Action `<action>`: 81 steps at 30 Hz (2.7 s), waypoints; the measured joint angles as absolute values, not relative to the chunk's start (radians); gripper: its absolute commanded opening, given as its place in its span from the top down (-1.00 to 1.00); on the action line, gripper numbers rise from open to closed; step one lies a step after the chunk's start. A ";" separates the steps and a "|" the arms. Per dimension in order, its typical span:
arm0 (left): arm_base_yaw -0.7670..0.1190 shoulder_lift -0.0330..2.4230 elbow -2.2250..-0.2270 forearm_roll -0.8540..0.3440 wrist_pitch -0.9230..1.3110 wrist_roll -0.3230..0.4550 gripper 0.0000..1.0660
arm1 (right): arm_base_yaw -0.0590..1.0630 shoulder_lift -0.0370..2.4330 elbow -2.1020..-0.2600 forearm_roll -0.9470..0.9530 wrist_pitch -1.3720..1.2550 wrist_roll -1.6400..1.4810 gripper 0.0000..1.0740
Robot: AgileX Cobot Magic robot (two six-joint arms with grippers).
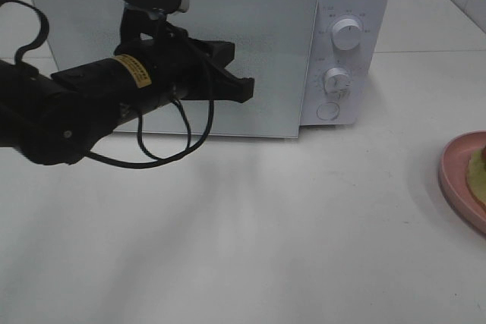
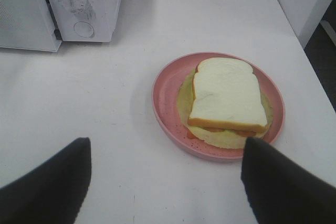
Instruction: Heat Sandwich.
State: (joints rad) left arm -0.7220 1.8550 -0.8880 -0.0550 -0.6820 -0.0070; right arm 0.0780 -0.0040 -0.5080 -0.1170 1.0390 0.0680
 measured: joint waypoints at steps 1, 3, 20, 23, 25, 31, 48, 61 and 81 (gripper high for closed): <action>-0.730 1.865 -0.904 -0.072 -0.677 0.000 1.00 | 0.078 -0.004 -0.508 -0.117 1.039 0.068 -0.42; -0.745 1.890 -0.946 -0.104 -0.650 0.032 1.00 | 0.078 -0.004 -0.508 -0.117 1.039 0.068 -0.42; -0.776 2.028 -1.187 -0.266 -0.516 0.154 1.00 | 0.078 -0.004 -0.508 -0.117 1.039 0.068 -0.42; -0.779 2.052 -1.214 -0.259 -0.492 0.163 1.00 | 0.078 -0.004 -0.508 -0.117 1.039 0.068 -0.42; -0.781 2.058 -1.224 -0.259 -0.484 0.170 1.00 | 0.078 -0.004 -0.508 -0.117 1.039 0.068 -0.42; -0.784 2.091 -1.294 -0.304 -0.446 0.239 1.00 | 0.078 -0.004 -0.508 -0.117 1.039 0.068 -0.42; -0.768 2.132 -1.390 -0.354 -0.331 0.290 1.00 | 0.078 -0.004 -0.508 -0.117 1.039 0.068 -0.42; -0.773 2.127 -1.390 -0.372 -0.316 0.290 1.00 | 0.078 -0.004 -0.508 -0.117 1.039 0.068 -0.42; -0.812 1.847 -1.031 -0.399 -0.328 0.286 1.00 | 0.078 -0.004 -0.508 -0.117 1.039 0.068 -0.42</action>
